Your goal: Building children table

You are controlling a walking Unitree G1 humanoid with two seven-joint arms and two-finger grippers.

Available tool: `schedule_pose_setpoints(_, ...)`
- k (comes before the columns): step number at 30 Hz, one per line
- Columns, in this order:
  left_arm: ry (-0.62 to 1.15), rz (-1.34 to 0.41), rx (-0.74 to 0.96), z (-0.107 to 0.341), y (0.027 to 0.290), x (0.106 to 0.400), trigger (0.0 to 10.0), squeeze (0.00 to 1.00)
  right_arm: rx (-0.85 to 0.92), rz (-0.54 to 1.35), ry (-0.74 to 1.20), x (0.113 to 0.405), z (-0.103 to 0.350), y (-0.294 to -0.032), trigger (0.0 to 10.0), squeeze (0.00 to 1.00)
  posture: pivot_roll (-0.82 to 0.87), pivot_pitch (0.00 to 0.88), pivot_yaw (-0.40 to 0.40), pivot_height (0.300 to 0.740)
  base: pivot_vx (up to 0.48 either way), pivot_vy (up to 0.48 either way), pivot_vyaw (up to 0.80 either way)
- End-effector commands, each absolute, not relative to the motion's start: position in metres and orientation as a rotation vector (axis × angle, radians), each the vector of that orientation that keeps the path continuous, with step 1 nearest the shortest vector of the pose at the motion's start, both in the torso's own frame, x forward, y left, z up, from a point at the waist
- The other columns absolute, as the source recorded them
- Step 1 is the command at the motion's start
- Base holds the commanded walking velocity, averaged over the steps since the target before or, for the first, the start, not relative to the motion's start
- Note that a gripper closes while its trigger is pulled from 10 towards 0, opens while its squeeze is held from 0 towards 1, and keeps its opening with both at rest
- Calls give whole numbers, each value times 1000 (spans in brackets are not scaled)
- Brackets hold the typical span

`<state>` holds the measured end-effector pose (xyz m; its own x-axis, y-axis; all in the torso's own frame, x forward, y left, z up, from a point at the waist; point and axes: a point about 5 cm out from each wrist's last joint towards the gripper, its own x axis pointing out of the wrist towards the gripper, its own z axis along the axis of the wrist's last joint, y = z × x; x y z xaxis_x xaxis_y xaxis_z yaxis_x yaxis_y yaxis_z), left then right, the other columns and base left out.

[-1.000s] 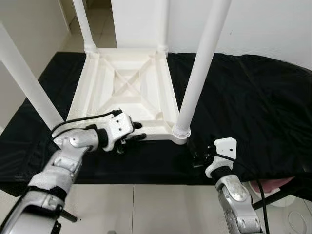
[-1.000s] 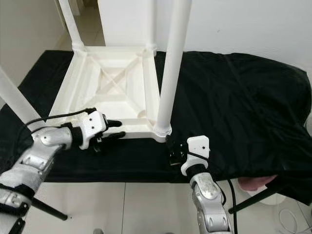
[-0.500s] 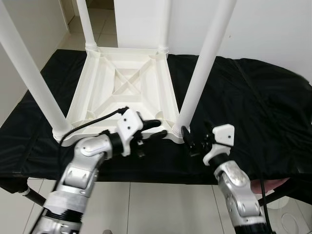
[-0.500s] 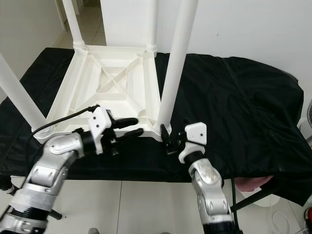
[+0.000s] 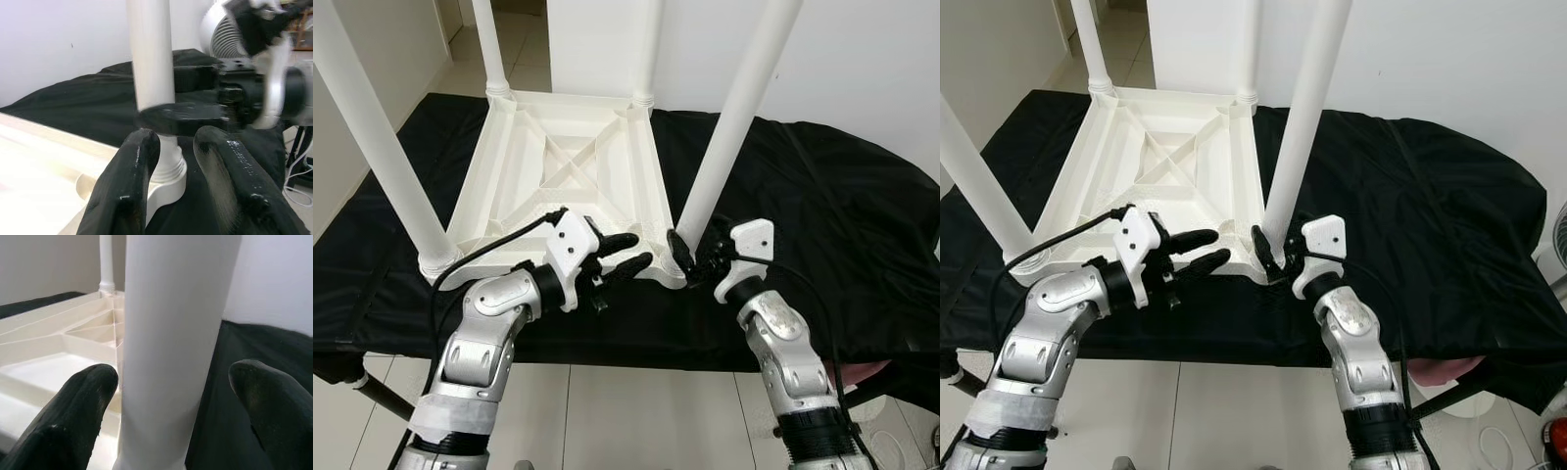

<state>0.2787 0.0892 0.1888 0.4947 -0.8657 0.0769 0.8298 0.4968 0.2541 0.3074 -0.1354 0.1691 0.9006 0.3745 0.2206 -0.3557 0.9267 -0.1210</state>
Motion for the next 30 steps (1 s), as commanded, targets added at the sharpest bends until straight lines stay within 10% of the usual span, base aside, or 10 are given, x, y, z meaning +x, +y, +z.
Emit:
schedule_pose_setpoints(1, -231, -641, 149, 197, 99, 293, 10000, 0, -80, 348, -253, 314, 174, -133, 10000, 0, -23, 0, -73, 740, 0, 0, 0)
schedule_pose_setpoints(25, -232, -671, 80, 198, 77, 293, 10000, 0, -49, 272, -371, 332, 215, -106, 10000, 0, -30, 0, -85, 740, 0, 0, 0)
schedule_pose_setpoints(26, -232, -669, 73, 199, 75, 292, 10000, 0, -35, 272, -381, 331, 216, -106, 4902, 0, -30, 0, -88, 740, 0, 0, 0)
schedule_pose_setpoints(28, -232, -668, 71, 198, 75, 292, 10000, 0, -29, 274, -388, 330, 216, -106, 4902, 0, -30, 0, -88, 740, 0, 0, 0)
schedule_pose_setpoints(29, -231, -666, 70, 198, 74, 292, 10000, 0, -28, 271, -392, 330, 217, -106, 275, 0, -30, 0, -86, 740, 0, 0, 0)
schedule_pose_setpoints(30, -231, -663, 64, 199, 74, 291, 10000, 0, -29, 267, -393, 330, 217, -106, 8510, 0, -27, 0, -85, 740, 0, 0, 0)
